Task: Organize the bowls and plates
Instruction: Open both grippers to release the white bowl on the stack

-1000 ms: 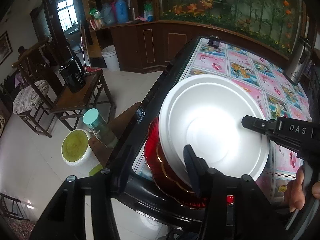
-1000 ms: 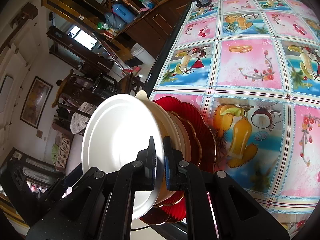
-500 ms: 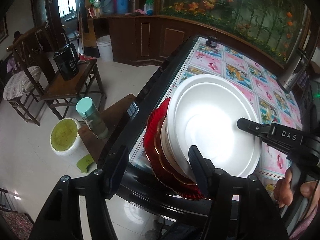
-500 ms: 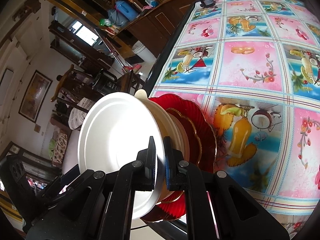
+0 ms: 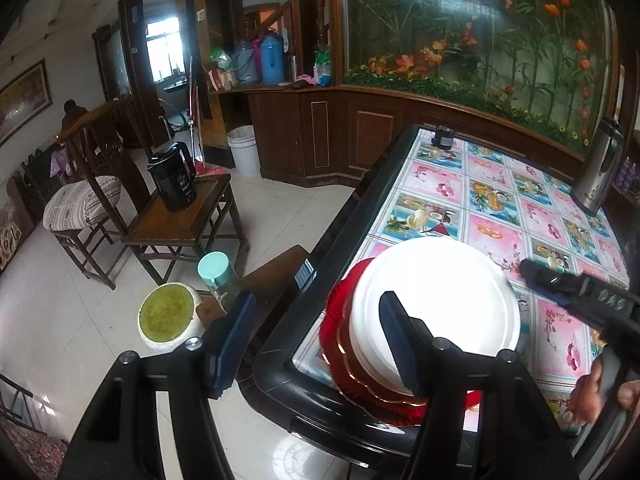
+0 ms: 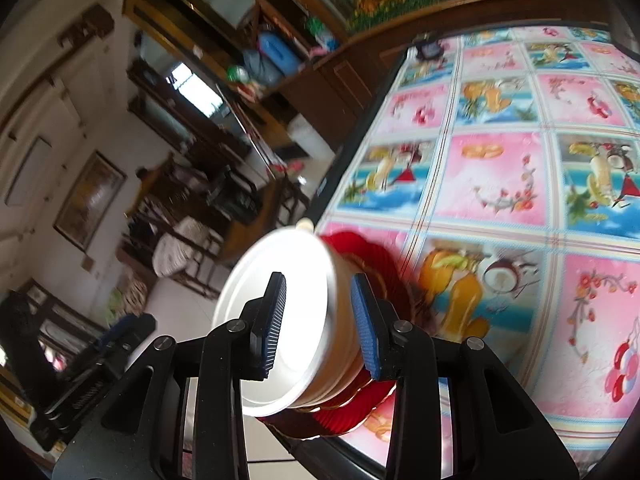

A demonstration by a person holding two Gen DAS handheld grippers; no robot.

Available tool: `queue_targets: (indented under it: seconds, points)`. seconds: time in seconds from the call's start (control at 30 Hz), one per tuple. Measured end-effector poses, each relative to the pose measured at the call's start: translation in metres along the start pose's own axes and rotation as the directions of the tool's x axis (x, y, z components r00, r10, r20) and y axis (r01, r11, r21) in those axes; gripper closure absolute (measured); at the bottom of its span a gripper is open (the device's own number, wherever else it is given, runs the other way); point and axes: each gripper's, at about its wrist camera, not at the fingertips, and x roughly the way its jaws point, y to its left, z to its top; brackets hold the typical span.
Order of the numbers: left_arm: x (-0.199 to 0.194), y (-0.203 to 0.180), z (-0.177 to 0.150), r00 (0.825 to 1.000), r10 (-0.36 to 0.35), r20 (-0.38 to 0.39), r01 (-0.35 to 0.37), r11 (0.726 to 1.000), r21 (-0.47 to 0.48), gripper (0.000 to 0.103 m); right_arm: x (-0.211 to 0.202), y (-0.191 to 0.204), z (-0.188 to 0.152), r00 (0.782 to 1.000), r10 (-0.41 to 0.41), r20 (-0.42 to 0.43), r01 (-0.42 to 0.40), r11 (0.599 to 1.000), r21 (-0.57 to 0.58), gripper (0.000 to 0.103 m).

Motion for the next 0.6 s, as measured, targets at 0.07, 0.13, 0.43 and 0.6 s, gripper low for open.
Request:
queue_targets:
  seconds: [0.07,0.13,0.43,0.6]
  points:
    - [0.000,-0.005,0.000,1.000,-0.010,-0.002,0.010,1.000,0.004,0.039,-0.014,-0.009,0.003,0.999,-0.002,0.051,0.002,1.000,0.008,0.069]
    - [-0.001,-0.015,0.000,1.000,-0.021,0.003,0.021,1.000,0.021,0.039,-0.030,-0.021,0.006,0.994,-0.021,0.108,0.020,1.000,0.008,0.069]
    - [-0.013,-0.072,-0.002,0.998,-0.061,0.017,0.058,0.989,0.139,0.037,-0.081,-0.068,0.012,0.965,-0.098,0.242,0.084,0.994,0.068,0.069]
    - [-0.022,-0.101,-0.003,0.996,-0.080,0.030,0.072,0.978,0.195,0.036,-0.103,-0.090,0.010,0.955,-0.114,0.273,0.088,0.990,0.106,0.069]
